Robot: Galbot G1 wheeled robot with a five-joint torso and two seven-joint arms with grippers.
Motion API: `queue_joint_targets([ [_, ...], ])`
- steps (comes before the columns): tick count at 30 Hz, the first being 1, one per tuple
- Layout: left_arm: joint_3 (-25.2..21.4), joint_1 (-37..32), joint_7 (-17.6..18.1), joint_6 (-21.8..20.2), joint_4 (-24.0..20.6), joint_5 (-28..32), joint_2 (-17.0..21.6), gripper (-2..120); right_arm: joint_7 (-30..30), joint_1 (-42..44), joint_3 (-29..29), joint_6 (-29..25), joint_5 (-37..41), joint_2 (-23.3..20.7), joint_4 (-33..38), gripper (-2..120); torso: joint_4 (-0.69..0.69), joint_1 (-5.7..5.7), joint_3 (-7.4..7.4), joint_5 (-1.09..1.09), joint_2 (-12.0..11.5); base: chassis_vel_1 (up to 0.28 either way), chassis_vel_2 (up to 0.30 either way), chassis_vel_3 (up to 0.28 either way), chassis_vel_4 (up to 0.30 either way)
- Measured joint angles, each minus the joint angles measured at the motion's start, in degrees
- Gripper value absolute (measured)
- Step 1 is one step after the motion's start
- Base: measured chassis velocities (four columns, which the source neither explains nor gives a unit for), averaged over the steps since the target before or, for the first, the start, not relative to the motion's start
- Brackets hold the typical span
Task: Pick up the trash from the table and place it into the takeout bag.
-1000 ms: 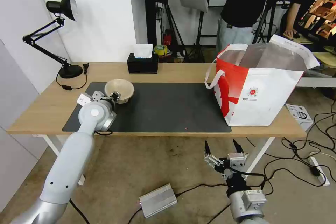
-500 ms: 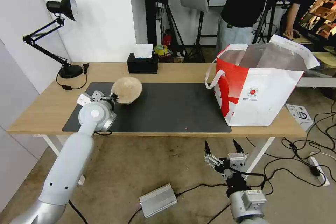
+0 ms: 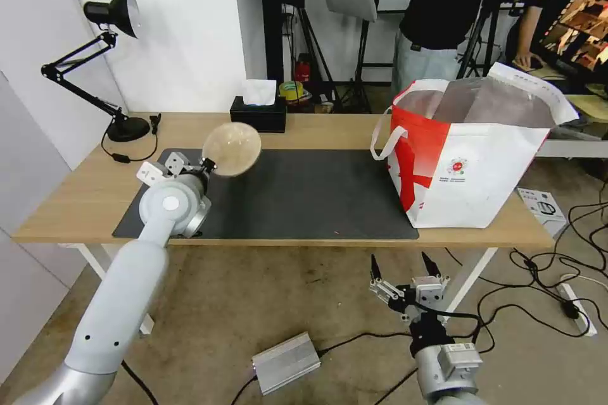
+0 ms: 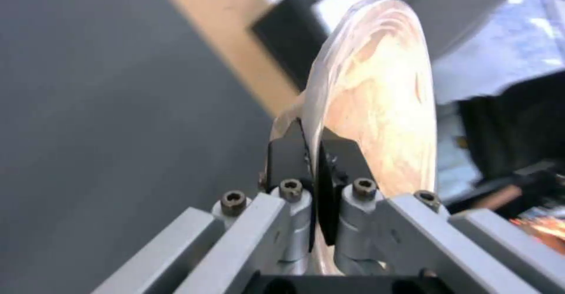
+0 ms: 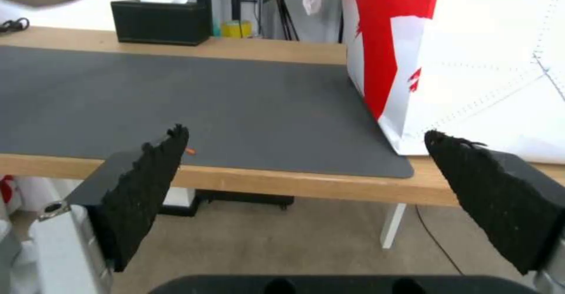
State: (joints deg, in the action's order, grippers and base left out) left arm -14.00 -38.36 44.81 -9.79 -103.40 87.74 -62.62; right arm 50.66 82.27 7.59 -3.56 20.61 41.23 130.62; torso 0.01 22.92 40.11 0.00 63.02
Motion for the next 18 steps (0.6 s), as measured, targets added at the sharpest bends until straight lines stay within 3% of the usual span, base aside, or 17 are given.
queue_joint_targets([
  [8, 3.09, 2.67, -7.03, 1.3, -1.89, 0.13, 1.45, 0, 0.0, 0.0, 0.0, 0.0, 0.0, 0.0, 0.0, 100, 0.0, 0.0, 0.0, 0.0, 0.0, 0.0, 0.0, 0.0, 0.0],
  [9, 5.35, 5.0, -10.97, 2.38, -2.17, 0.14, 1.91, 0, 0.0, 0.0, 0.0, 0.0, 0.0, 0.0, 0.0, 100, 0.0, 0.0, 0.0, 0.0, 0.0, 0.0, 0.0, 0.0, 0.0],
  [11, 6.33, 6.12, -12.12, 2.78, -2.09, 0.16, 1.98, 0, 0.0, 0.0, 0.0, 0.0, 0.0, 0.0, 0.0, 100, 0.0, 0.0, 0.0, 0.0, 0.0, 0.0, 0.0, 0.0, 0.0],
  [15, 9.88, 11.05, -14.91, 3.89, -0.64, 0.53, 1.67, 0, 0.0, 0.0, 0.0, 0.0, 0.0, 0.0, 0.0, 100, 0.0, 0.0, 0.0, 0.02, 0.0, 0.0, 0.0, 0.0, 0.0],
  [18, 15.89, 19.11, -17.02, 5.08, 3.63, 1.06, -0.54, 0, 0.0, 0.0, 0.0, 0.0, 0.0, 0.0, 0.0, 100, -0.02, 0.0, 0.0, 0.02, 0.0, 0.0, 0.0, 0.0, 0.0],
])
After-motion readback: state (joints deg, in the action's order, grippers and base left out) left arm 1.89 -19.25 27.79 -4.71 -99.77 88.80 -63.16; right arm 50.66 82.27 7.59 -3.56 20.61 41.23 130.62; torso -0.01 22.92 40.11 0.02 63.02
